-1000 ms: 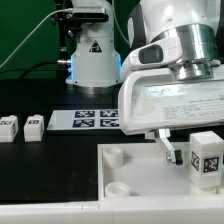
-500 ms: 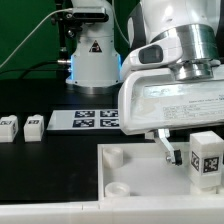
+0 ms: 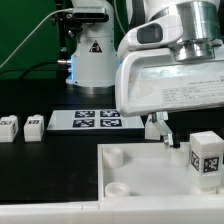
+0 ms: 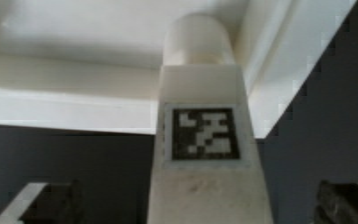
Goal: Assemble one leg
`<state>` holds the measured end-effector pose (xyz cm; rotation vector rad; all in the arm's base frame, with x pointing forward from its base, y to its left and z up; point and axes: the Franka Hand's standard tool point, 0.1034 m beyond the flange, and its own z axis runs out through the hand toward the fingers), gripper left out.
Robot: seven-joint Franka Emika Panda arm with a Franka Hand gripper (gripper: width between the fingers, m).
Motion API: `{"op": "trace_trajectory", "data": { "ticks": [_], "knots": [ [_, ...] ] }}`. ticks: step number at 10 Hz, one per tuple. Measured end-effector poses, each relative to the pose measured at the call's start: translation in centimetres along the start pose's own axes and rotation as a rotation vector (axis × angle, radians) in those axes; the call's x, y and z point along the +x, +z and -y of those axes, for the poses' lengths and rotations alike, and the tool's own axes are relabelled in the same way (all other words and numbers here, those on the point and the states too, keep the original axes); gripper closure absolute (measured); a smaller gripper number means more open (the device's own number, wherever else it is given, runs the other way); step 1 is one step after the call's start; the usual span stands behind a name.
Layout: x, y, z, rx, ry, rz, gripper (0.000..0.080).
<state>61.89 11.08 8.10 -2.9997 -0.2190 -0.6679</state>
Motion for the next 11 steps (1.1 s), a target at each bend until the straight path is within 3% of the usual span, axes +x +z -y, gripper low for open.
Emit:
{"op": "trace_trajectory", "data": {
  "ticks": [2, 3, 5, 6, 10, 11],
  "knots": [
    [0.8, -0.1, 0.2, 0.029, 0.009, 0.171, 0.015],
    [0.2, 0.0, 0.6, 0.048, 0.013, 0.294, 0.015],
    [0.8, 0.0, 0.9, 0.069, 0.019, 0.455, 0.015],
    [1.4, 0.3, 0.8, 0.066, 0.019, 0.427, 0.015],
    [1.3, 0.5, 0.8, 0.066, 0.02, 0.427, 0.015],
    [1.3, 0.5, 0.8, 0.066, 0.02, 0.427, 0.0275]
  ]
}}
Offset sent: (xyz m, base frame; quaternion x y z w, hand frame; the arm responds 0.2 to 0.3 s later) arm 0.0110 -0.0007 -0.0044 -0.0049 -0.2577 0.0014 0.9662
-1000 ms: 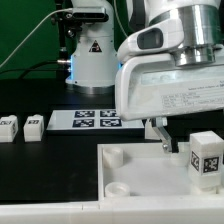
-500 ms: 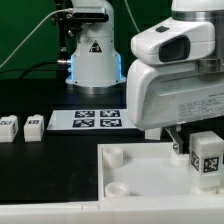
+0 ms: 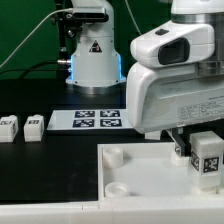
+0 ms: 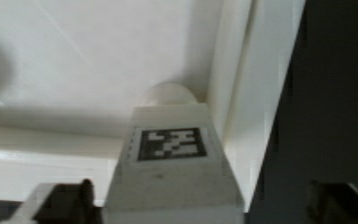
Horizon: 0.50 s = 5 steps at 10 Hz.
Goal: Assemble one leg
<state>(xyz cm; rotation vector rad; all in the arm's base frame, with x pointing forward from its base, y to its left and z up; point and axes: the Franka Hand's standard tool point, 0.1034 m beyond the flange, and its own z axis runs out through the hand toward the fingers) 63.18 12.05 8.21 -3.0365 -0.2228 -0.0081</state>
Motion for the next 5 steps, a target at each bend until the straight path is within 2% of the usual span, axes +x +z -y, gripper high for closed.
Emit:
{"op": "trace_trajectory", "data": {
  "ticks": [1, 2, 3, 5],
  "knots": [
    [0.0, 0.01, 0.0, 0.0, 0.0, 0.0, 0.0275],
    [0.0, 0.01, 0.0, 0.0, 0.0, 0.0, 0.0415],
    [-0.04, 0.04, -0.23, -0.002, 0.003, 0.001, 0.0502],
    [-0.05, 0.05, -0.34, -0.002, 0.039, 0.001, 0.0502]
  ]
}}
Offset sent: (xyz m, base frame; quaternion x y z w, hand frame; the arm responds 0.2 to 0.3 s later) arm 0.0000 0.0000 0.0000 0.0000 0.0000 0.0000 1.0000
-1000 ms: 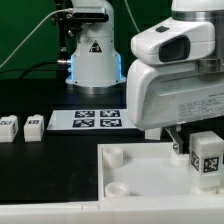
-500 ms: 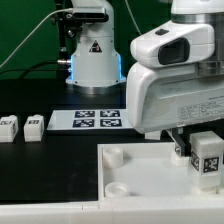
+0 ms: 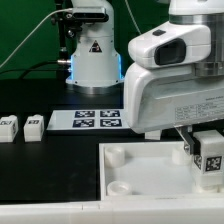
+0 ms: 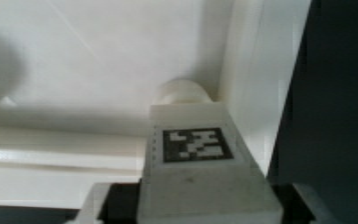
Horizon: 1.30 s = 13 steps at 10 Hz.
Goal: Assemble one leg
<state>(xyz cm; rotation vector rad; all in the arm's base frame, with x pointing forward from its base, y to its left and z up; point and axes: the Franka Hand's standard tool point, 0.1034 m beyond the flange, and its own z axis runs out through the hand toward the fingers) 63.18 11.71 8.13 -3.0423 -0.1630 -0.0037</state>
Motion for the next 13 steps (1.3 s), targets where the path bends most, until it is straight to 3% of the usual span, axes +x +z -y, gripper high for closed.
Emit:
{"op": "trace_trajectory", "data": {
  "ticks": [2, 7, 11, 13],
  "knots": [
    [0.25, 0.12, -0.75, 0.004, 0.022, -0.02, 0.0503],
    [0.0, 0.28, -0.93, 0.083, 0.736, -0.01, 0.0505],
    [-0.09, 0.35, -0.65, 0.085, 1.088, 0.008, 0.0505],
    [-0.16, 0.54, -0.21, 0.112, 1.412, 0.011, 0.0505]
  ]
}}
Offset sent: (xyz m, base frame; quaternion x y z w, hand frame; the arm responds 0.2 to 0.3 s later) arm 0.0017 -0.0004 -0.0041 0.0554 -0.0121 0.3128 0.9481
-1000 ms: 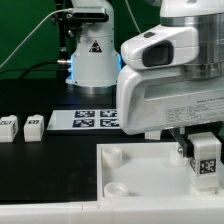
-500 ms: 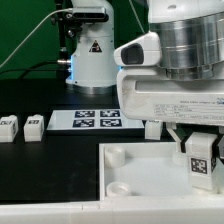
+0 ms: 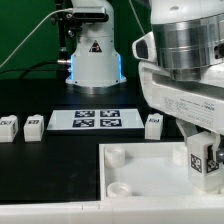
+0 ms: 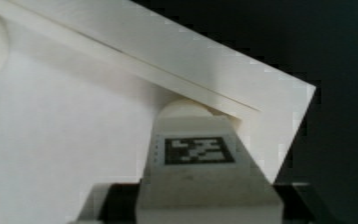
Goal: Assemble one leg
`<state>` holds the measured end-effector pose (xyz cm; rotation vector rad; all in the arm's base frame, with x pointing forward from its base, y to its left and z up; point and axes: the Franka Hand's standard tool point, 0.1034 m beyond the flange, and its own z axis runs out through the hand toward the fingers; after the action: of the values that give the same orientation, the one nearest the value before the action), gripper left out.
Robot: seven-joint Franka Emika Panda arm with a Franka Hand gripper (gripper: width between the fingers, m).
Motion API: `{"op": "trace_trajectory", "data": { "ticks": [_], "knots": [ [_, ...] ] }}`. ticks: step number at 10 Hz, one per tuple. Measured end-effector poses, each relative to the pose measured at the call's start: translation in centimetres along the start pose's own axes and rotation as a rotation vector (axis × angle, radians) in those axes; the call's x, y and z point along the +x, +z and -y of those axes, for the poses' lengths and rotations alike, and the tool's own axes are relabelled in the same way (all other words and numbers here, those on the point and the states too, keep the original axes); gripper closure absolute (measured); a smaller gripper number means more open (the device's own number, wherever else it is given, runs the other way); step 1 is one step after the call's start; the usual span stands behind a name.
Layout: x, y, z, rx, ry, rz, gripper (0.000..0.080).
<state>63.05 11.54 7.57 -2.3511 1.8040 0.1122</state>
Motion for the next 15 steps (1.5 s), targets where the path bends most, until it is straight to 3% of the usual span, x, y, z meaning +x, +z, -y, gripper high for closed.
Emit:
{"op": "trace_trajectory", "data": {
  "ticks": [1, 2, 4, 5, 6, 7, 8, 9, 10, 13, 15],
  "knots": [
    [-0.3, 0.1, -0.1, 0.048, 0.235, 0.013, 0.0505],
    [-0.4, 0.1, -0.2, 0.072, 0.324, 0.028, 0.0505],
    [-0.5, 0.1, -0.2, 0.072, 0.301, 0.027, 0.0503],
    [-0.6, 0.3, -0.3, 0.065, 0.263, 0.027, 0.0503],
    [-0.9, 0.6, -0.7, 0.038, 0.233, 0.035, 0.0282],
    [-1.1, 0.7, -0.9, 0.014, 0.062, 0.017, 0.0282],
    [-1.4, 0.8, -1.0, -0.003, -0.116, -0.014, 0.0178],
    [-2.1, 0.9, -1.0, -0.027, -0.304, -0.057, 0.0158],
    [-2.3, 1.0, -1.0, -0.028, -0.413, -0.054, 0.0158],
    [-1.8, 0.9, -1.0, -0.045, -0.737, -0.056, 0.015],
    [-0.8, 0.7, -0.2, -0.065, -1.045, -0.073, 0.015]
  ]
}}
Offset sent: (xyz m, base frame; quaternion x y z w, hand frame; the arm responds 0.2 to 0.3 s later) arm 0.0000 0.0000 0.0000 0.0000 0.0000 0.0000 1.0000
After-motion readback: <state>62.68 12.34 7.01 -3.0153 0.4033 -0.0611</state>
